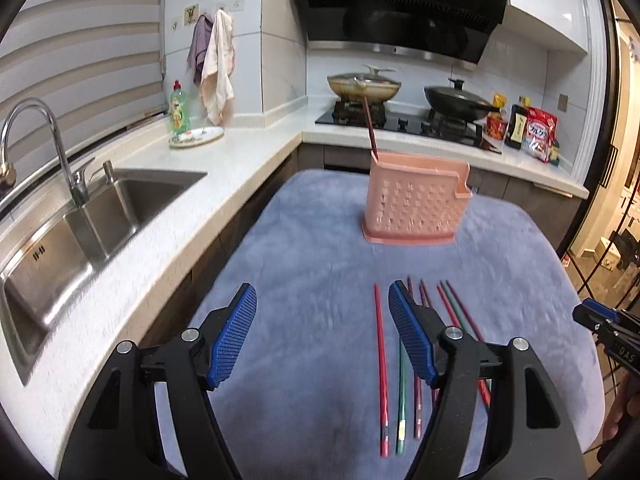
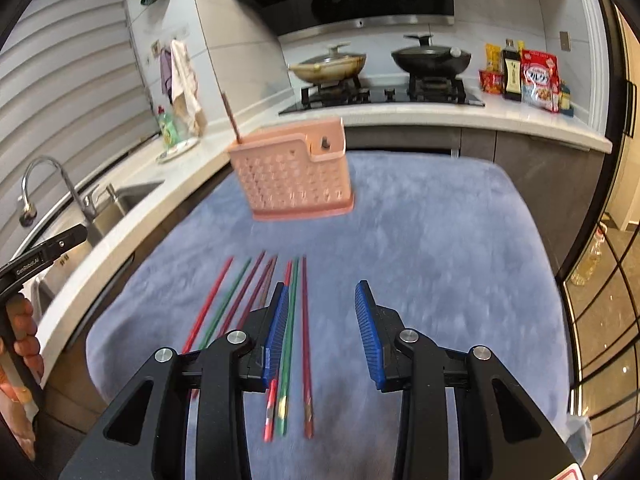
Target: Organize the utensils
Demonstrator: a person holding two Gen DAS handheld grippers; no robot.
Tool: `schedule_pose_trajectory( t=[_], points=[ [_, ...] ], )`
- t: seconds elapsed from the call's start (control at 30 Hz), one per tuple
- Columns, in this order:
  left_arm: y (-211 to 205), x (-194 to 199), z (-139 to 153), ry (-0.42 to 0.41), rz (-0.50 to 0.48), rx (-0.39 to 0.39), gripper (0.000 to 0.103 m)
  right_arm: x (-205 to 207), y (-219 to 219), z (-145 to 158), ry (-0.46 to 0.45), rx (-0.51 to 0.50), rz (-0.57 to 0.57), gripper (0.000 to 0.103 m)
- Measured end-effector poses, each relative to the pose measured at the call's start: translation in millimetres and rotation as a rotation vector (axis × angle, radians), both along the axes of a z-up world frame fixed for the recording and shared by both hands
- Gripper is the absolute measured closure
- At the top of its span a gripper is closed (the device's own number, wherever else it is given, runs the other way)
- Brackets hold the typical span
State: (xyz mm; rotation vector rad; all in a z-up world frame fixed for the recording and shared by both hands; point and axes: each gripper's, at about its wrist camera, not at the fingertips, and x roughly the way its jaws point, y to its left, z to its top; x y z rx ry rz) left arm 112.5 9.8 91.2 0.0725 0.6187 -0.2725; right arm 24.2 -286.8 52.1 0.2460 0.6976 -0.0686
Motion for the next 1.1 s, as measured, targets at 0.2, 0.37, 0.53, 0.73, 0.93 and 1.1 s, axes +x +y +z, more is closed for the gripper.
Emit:
schedule_pose_trajectory(
  t=[0.2,0.37,0.53,0.73,0.93,1.1],
  points=[
    [1,-24,-45,0.094,0.005,0.001,0.038,-18,30,-40,0.078,-0.053,0.015,0.069],
    [-1,-35,-68,0.136,0.007,0.008,0.038,-22,40,-64,0.110,-0.060,0.019,0.071],
    [-4,-42,-82,0.150,-0.002,0.009,0.038,-20,43,-79,0.130,-0.047,0.016,0.076],
    [-7,-42,-99,0.190,-0.017,-0.010,0.038,-13,44,-94,0.159,-0.043,0.012,0.084],
    [-13,-42,-114,0.217,-0.026,0.001,0.038,-9,43,-109,0.188,-0.031,0.010,0.092],
    [-19,-39,-124,0.239,-0.031,0.003,0.038,-10,39,-115,0.187,-0.008,0.005,0.095]
  ],
)
